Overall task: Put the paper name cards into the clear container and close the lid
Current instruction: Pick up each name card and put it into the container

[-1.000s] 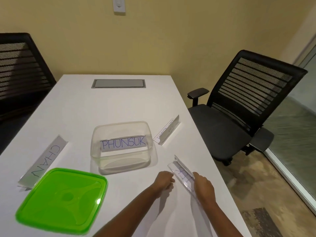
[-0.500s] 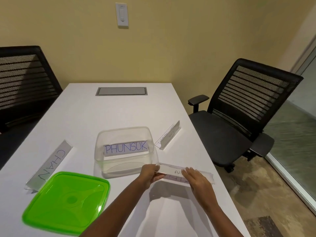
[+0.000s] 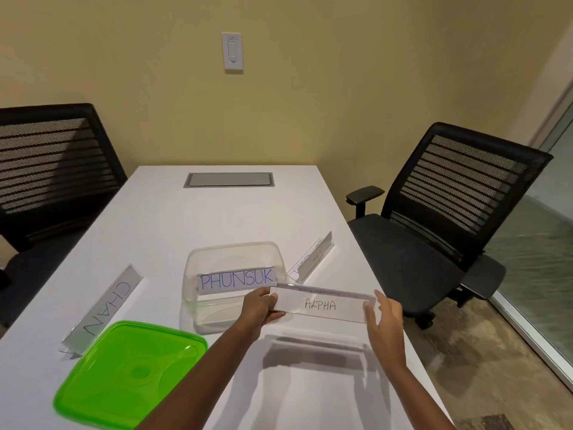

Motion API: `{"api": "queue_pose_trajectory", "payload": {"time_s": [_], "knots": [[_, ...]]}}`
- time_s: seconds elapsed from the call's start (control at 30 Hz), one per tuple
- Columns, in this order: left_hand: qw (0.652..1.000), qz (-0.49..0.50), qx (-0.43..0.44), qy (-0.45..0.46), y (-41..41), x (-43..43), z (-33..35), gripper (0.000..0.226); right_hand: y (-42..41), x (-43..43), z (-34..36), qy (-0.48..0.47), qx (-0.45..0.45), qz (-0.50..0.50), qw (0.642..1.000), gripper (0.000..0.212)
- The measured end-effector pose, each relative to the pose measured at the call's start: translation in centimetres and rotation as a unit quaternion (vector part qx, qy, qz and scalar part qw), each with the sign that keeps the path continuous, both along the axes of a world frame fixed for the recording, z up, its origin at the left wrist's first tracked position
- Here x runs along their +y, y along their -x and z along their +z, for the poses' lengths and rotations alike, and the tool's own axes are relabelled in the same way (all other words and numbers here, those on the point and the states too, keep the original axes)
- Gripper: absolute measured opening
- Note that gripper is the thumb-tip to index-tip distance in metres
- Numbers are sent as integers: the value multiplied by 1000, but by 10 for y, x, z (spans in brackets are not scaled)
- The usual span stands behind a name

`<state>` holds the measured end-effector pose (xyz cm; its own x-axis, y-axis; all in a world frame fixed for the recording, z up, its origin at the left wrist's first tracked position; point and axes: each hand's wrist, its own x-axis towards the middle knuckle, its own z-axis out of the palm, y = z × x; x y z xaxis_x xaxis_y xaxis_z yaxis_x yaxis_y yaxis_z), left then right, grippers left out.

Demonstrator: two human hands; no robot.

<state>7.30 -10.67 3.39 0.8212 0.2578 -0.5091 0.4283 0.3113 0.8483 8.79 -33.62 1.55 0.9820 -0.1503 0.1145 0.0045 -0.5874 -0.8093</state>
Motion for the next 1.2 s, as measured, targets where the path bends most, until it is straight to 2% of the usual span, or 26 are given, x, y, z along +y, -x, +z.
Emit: {"api": "queue_pose_trajectory", "payload": {"time_s": [0.07,0.17,0.33,0.47,0.6,0.7,0.8,0.93,1.0,1.1,1.2], "knots": [[1000,0,-6,-11,0,3,2,33,-7,3,4,-79,54,-34,995,37],[1000,6,-16,-20,2,8,4,32,-17,6,4,-129,105,-34,985,30],[995,26,-34,-85,4,17,10,28,-23,14,8,-149,79,-36,985,26],[985,30,-47,-164,2,28,15,36,-26,25,21,-161,48,-34,985,26],[976,60,-44,-204,-1,39,25,28,-32,39,34,-183,20,-20,983,25],[988,90,-8,-127,-3,54,34,38,-37,51,44,-211,8,-12,977,22],[996,79,35,-17,-1,68,40,33,-44,65,53,-251,8,-4,968,17],[994,67,70,54,1,77,42,30,-54,86,61,-278,16,-16,960,16],[991,82,68,77,1,76,42,29,-58,100,62,-285,33,-19,958,24],[989,96,35,109,-1,65,41,29,-57,125,66,-288,72,-9,955,49],[987,106,-7,118,-3,53,41,30,-52,151,68,-314,154,27,936,75]]}}
